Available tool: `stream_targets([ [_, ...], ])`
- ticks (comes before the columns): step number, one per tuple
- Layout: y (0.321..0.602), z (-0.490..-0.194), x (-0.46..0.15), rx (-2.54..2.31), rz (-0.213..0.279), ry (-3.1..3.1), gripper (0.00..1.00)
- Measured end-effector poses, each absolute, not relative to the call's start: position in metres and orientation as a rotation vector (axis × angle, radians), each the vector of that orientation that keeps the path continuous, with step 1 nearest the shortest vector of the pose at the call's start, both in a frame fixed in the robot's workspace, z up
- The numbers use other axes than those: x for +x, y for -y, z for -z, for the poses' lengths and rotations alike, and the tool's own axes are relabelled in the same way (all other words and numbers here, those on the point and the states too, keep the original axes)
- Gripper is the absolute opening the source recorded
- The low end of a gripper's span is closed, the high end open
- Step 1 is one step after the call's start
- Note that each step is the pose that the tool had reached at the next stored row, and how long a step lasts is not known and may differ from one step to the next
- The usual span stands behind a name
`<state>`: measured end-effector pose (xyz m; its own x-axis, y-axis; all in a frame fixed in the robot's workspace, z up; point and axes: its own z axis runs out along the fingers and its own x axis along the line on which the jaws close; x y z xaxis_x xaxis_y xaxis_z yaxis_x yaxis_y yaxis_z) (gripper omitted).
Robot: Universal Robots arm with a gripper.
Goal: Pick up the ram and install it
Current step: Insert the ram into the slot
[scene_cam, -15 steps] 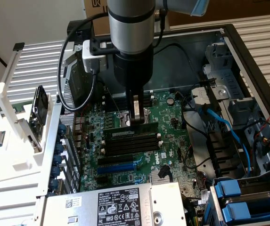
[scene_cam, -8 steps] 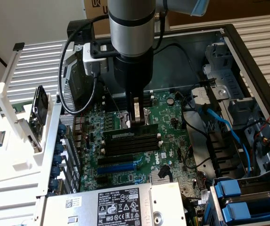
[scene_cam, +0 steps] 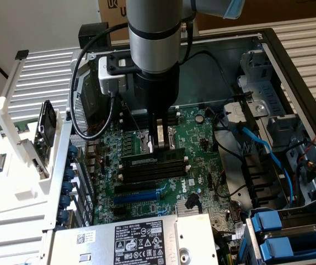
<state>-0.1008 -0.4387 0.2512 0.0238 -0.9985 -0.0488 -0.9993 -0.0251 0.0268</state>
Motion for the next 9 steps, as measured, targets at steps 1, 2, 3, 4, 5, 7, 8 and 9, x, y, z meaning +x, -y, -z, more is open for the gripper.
stream_targets([
  [1, 0.4386, -0.2511, -0.1008, -2.237, -0.084, -2.183, 0.12],
  [2, 0.4387, -0.2511, -0.1008, -2.237, -0.085, -2.183, 0.12],
  [3, 0.4387, -0.2509, -0.1008, -2.236, -0.085, -2.183, 0.12],
  [4, 0.4387, -0.2508, -0.1008, -2.237, -0.085, -2.183, 0.12],
  [5, 0.4388, -0.2507, -0.1008, -2.237, -0.085, -2.183, 0.12],
  [7, 0.439, -0.2503, -0.1008, -2.236, -0.085, -2.183, 0.12],
  [8, 0.439, -0.2503, -0.1008, -2.236, -0.085, -2.183, 0.12],
  [9, 0.4391, -0.2501, -0.1008, -2.237, -0.085, -2.183, 0.12],
])
